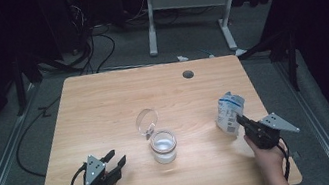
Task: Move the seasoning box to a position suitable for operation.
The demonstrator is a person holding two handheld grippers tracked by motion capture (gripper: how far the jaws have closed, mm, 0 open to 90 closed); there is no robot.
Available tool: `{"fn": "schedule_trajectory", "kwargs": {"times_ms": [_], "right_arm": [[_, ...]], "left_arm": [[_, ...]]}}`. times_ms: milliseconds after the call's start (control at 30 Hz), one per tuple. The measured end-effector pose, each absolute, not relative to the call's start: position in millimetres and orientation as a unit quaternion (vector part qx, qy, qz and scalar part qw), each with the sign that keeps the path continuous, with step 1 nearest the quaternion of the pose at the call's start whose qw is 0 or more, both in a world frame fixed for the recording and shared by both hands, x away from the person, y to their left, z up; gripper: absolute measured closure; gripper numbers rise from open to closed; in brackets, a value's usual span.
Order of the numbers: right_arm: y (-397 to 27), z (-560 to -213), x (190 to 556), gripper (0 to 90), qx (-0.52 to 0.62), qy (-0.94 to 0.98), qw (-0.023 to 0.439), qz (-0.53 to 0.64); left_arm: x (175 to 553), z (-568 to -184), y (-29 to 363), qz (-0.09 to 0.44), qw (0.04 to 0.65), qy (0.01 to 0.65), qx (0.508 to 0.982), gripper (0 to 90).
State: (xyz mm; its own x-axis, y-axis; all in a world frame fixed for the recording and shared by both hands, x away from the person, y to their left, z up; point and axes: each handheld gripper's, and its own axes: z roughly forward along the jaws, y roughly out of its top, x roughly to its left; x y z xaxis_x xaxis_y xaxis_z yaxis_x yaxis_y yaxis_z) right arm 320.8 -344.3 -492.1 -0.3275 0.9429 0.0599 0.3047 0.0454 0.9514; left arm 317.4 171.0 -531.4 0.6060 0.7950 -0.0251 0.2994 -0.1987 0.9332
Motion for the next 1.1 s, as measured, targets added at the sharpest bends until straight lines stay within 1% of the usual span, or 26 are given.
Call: {"fn": "schedule_trajectory", "kwargs": {"times_ms": [567, 833, 1100], "right_arm": [[-343.2, -492.7, 316.1, 85.8, 0.480, 0.650, 0.328, 0.490], [-342.5, -493.0, 317.4, 81.7, 0.480, 0.649, 0.327, 0.492], [-340.1, -494.4, 319.3, 79.5, 0.480, 0.653, 0.324, 0.489]], "left_arm": [[317.5, -531.4, 170.8, 0.242, 0.511, 0.372, 0.736, 51.7], [317.6, -531.5, 170.5, 0.242, 0.511, 0.371, 0.737, 51.7], [317.8, -531.6, 170.4, 0.242, 0.510, 0.370, 0.737, 51.6]]}}
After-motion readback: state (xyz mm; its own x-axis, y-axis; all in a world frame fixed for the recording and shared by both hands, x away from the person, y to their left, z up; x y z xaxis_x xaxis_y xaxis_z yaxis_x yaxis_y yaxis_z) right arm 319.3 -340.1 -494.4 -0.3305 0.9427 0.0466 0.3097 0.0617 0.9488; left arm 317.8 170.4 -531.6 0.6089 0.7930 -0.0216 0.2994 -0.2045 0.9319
